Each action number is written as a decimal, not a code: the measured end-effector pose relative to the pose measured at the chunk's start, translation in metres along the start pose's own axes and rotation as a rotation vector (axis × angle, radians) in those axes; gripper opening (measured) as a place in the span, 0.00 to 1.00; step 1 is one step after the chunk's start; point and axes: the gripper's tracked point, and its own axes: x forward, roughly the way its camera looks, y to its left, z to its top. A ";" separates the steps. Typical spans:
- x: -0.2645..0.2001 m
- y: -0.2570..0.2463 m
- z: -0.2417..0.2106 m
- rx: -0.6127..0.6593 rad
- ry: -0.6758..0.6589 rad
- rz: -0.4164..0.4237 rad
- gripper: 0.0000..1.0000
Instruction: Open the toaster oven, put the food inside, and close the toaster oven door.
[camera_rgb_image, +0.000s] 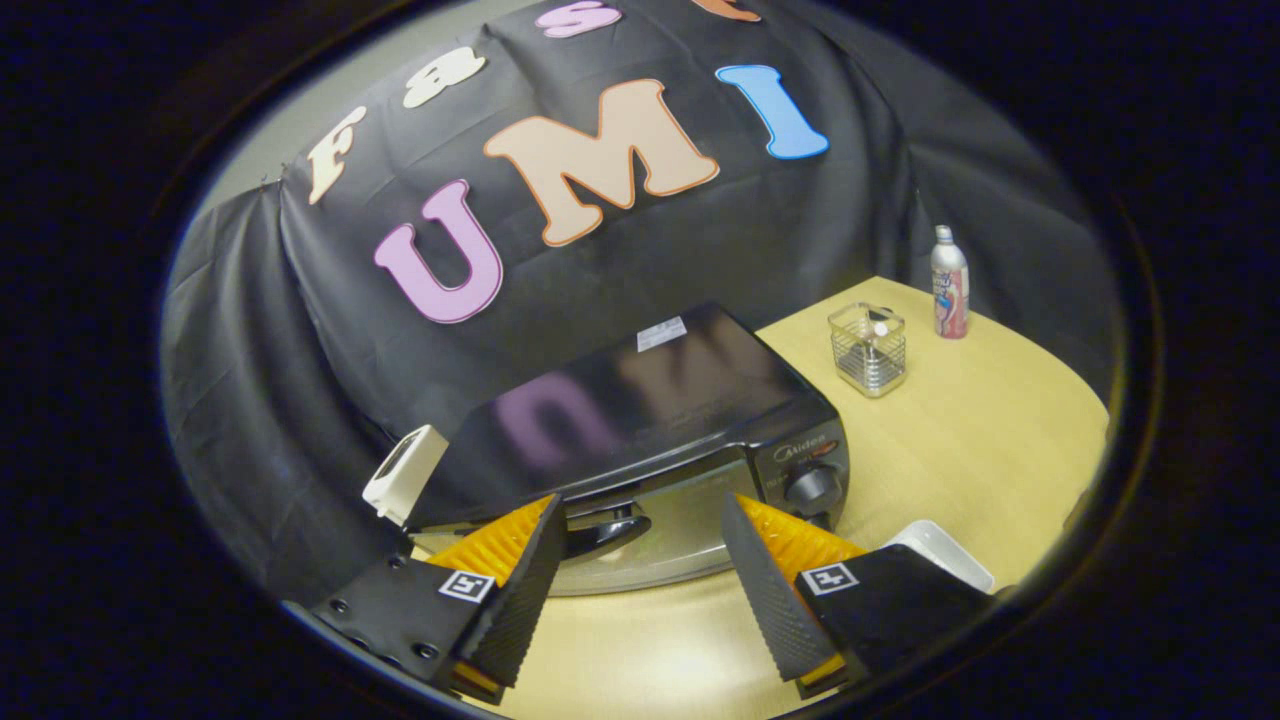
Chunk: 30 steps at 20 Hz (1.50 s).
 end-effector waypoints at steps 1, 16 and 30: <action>0.002 0.001 0.001 -0.006 -0.002 -0.004 0.93; -0.100 0.004 0.100 0.000 -0.227 0.008 0.89; -0.190 0.059 0.166 -0.304 -0.414 -0.004 0.90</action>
